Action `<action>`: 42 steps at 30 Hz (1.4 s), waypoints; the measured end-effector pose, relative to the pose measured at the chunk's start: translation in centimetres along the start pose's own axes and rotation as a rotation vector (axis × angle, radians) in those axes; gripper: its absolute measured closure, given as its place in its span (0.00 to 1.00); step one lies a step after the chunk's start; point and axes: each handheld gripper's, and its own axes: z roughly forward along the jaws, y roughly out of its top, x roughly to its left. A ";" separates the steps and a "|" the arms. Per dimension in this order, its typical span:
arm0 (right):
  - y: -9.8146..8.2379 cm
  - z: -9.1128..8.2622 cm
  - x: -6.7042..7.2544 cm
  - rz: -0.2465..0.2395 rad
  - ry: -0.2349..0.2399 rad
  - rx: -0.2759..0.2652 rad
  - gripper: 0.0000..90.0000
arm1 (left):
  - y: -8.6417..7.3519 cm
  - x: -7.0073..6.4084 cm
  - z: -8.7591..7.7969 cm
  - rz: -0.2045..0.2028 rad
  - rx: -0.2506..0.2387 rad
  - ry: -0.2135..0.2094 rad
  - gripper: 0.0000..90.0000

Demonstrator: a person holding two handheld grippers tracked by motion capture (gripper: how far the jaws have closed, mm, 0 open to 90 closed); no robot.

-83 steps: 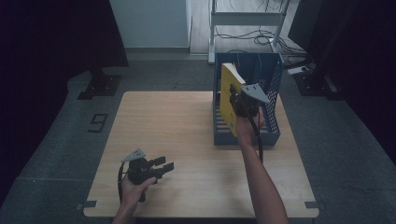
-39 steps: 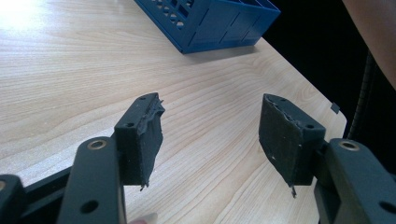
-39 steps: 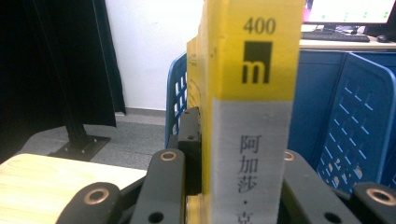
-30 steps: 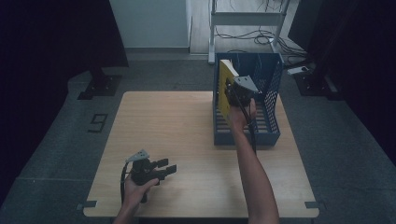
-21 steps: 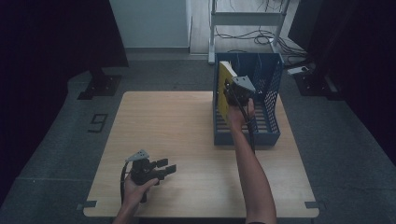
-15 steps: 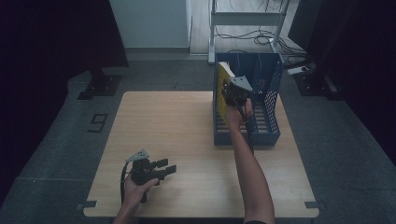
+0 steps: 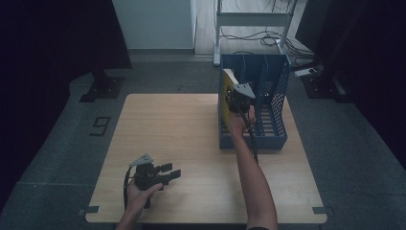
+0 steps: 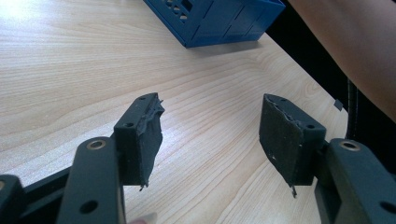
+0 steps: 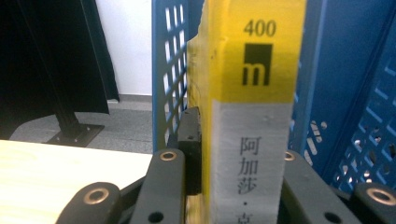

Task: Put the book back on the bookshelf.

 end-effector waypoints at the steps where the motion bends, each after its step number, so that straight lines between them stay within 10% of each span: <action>1: -0.2 0.0 0.0 0.002 -0.001 0.001 0.83 | 0.0 0.0 0.0 -0.003 -0.002 -0.001 0.43; 42: -1.7 -2.9 -0.3 -0.047 0.076 0.101 0.76 | -0.3 -0.6 0.9 0.021 0.041 0.002 0.42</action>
